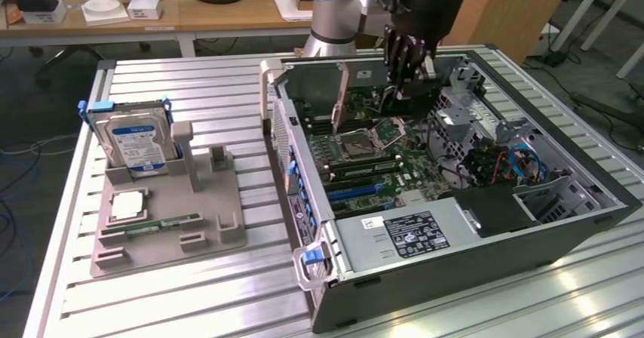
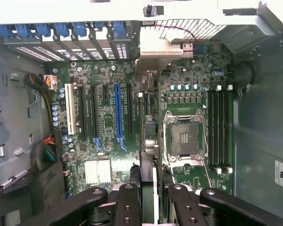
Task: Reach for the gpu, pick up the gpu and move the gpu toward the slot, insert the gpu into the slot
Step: 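Insert the gpu into the slot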
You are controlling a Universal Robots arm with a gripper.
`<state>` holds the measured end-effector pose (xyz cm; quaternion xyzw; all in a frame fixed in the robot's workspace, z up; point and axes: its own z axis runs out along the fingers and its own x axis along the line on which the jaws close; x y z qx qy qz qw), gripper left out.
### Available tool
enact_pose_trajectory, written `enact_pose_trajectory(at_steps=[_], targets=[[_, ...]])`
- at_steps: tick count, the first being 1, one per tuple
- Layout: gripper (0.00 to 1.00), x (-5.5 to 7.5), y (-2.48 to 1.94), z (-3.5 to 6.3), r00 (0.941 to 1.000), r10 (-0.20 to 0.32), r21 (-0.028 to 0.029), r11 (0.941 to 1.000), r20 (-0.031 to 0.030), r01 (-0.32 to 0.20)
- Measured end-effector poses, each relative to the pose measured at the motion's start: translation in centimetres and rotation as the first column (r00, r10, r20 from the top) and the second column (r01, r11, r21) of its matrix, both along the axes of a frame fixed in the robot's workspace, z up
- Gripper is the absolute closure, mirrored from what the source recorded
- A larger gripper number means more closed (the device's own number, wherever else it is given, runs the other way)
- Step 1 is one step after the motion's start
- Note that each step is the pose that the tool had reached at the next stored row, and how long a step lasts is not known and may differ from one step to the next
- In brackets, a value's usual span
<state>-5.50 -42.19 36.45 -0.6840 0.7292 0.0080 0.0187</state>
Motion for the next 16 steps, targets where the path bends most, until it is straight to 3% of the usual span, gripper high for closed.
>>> enact_pose_trajectory(at_steps=[4,5,7,8,16], targets=[[0.73,-0.2,-0.05,-0.45,1.0,0.0,0.0,1.0,0.0026,0.0],[0.73,-0.3,-0.06,-0.51,1.0,0.0,-0.0002,1.0,0.0071,0.0],[0.73,-0.5,-0.06,-0.62,0.9997,0.0,0.0,1.0,0.0226,0.0],[0.73,-0.5,-0.06,-0.7,0.9996,0.0,0.0001,1.0,0.0266,0.0],[0.73,-0.6,-0.41,-1.43,0.9994,-0.019,-0.0001,0.9998,0.0277,0.019]])
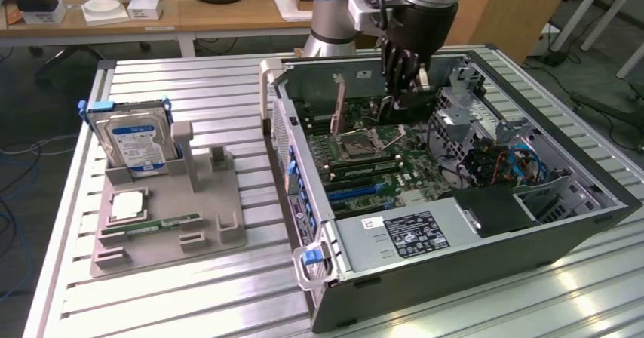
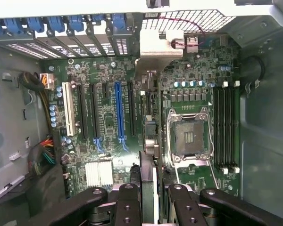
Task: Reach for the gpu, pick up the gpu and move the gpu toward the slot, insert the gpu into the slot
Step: 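Insert the gpu into the slot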
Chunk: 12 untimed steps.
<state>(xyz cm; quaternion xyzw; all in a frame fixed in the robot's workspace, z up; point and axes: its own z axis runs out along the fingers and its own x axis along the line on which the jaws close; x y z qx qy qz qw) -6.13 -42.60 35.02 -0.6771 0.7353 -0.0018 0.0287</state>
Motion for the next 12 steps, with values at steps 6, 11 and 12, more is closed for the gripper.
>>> enact_pose_trajectory(at_steps=[6,11,12], targets=[[0.73,-0.23,-0.03,-0.26,0.9998,-0.022,-0.0001,0.9998,-0.0002,0.022],[0.73,-0.24,-0.1,-0.57,0.9995,-0.029,-0.0003,0.9996,-0.0147,0.029],[0.73,-0.24,-0.13,-0.65,0.9993,-0.03,-0.0005,0.9996,-0.0218,0.03]])
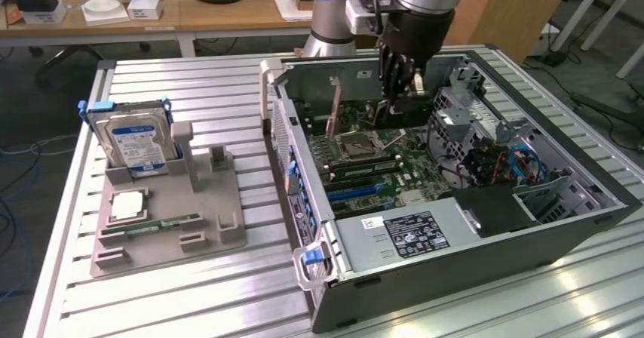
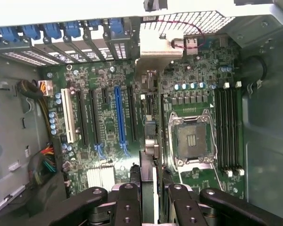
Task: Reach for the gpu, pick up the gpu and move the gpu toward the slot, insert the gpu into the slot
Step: 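Insert the gpu into the slot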
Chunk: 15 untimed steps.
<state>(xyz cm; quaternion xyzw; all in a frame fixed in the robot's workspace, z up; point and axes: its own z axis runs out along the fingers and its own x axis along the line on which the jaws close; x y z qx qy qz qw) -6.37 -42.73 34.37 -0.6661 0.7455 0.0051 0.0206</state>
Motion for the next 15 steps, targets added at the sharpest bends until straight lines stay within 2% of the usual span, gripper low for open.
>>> enact_pose_trajectory(at_steps=[1,2,10,15], targets=[[0.73,0.0,-0.01,-0.08,1.0,0.0,0.0,1.0,-0.0071,0.0],[0.73,0.0,-0.01,-0.19,1.0,0.0,0.0,1.0,-0.0088,0.0],[0.73,0.0,-0.22,-1.51,1.0,0.002,-0.0001,1.0,-0.0088,-0.002],[0.73,-0.2,-0.3,-2.14,0.9995,0.029,-0.0001,0.9996,-0.0089,-0.029]])
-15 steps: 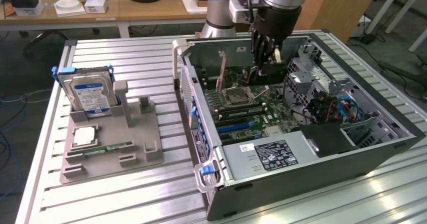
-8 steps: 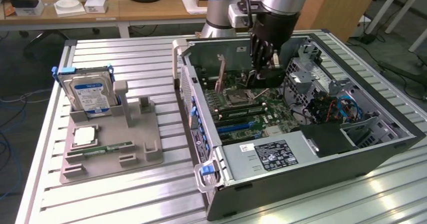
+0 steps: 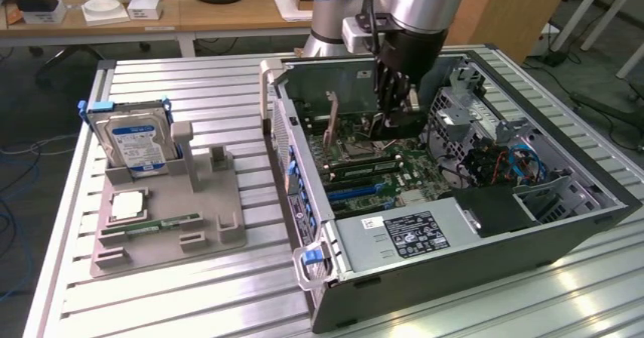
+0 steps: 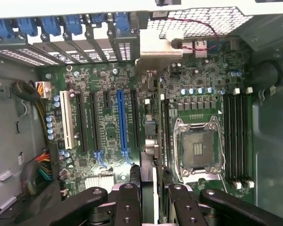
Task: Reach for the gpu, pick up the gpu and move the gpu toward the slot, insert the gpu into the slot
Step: 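Insert the gpu into the slot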
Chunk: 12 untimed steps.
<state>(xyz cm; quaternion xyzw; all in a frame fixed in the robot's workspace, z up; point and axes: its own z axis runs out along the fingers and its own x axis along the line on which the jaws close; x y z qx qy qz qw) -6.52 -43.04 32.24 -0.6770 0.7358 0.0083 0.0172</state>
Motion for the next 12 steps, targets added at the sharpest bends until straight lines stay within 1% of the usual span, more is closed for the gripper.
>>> enact_pose_trajectory(at_steps=[3,12], targets=[[0.73,-0.02,-0.01,-0.22,1.0,0.002,0.0001,1.0,0.0,-0.002],[0.73,-0.02,-0.43,-0.78,0.9999,0.01,0.0002,0.9999,0.0001,-0.01]])
